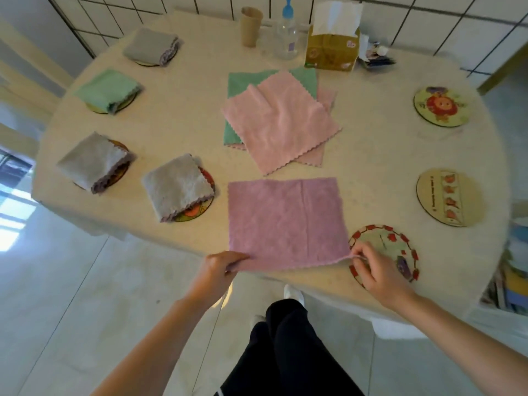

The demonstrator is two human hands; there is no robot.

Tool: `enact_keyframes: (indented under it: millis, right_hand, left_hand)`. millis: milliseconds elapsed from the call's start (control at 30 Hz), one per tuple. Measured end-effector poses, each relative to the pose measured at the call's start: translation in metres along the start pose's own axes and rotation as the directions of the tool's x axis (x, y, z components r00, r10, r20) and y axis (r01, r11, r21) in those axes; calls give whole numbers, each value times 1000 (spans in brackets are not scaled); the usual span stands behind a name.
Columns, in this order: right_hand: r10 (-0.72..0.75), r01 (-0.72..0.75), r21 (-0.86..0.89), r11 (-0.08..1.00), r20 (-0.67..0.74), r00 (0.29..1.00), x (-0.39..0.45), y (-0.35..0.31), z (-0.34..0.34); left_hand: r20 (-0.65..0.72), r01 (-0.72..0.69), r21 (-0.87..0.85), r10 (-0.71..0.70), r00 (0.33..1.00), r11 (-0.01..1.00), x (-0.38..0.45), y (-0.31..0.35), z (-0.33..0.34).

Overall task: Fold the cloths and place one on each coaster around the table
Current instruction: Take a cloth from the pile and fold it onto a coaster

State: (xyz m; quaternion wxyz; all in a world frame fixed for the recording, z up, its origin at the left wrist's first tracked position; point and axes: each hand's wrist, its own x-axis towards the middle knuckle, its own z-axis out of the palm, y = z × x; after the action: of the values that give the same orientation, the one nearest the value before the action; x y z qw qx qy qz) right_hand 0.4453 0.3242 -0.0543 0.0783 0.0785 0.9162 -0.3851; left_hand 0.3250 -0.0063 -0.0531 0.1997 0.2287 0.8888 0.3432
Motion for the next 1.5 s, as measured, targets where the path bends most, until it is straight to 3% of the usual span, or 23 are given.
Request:
enact_keyframes:
  millis: [100, 267, 400, 533, 633, 733, 1033, 1167, 1200, 1267, 1300, 1367, 1433, 1500]
  right_hand:
    - [32, -33, 40, 999, 26, 999, -5, 2, -2]
    - [66, -48, 128, 991, -143, 988, 24, -9, -17]
    - [150, -99, 178, 979, -302, 941, 78, -14, -32]
    - [242, -181, 226, 957, -280, 929, 136, -4, -29]
    - [331, -282, 224, 933, -222, 917, 165, 12, -23]
    - [374, -341, 175, 924, -213, 903, 179, 22, -22]
    - [374, -362, 96, 927, -181, 910, 187, 25, -22]
    - [355, -332, 153, 931, -163, 921, 180, 18, -29]
    - [304, -291, 92, 952, -187, 934, 173, 15, -32]
    - [92, -127, -150, 981, -222, 971, 153, 7, -37]
    - [-28, -15, -244, 970, -173, 985, 141, 4, -37]
    - [-180, 188, -319, 929, 56, 982, 114, -3, -29]
    - [-283, 355, -358, 864, 238, 929, 92, -3, -12]
    - [-361, 470, -399, 787, 320, 876, 79, 6, 5]
  left_hand:
    - [33, 145, -56, -144, 989, 988, -6, 2, 4]
    - [-76, 342, -371, -395, 915, 863, 22, 3, -7]
    - [-126, 425, -471, -536, 835, 773, 68, 9, -16]
    - [-208, 511, -459, -648, 733, 726, 110, -1, -11]
    - [-278, 568, -370, -671, 688, 735, 128, -4, -6]
    - [-292, 602, -286, -666, 686, 746, 136, -6, -4]
    - [-312, 624, -221, -661, 683, 749, 138, -11, -3]
    - [-486, 648, -182, -641, 594, 739, 125, 6, 5]
    - [-543, 638, -141, -598, 590, 757, 119, 11, 9]
    - [-611, 511, 51, -378, 696, 858, 104, 21, 22]
    - [-572, 389, 149, -242, 784, 909, 96, 28, 32]
    - [-347, 132, 271, -31, 937, 953, 84, 42, 54]
    - [-76, 5, 341, 22, 997, 940, 76, 52, 75]
    - [69, 4, 411, -36, 997, 911, 70, 51, 91]
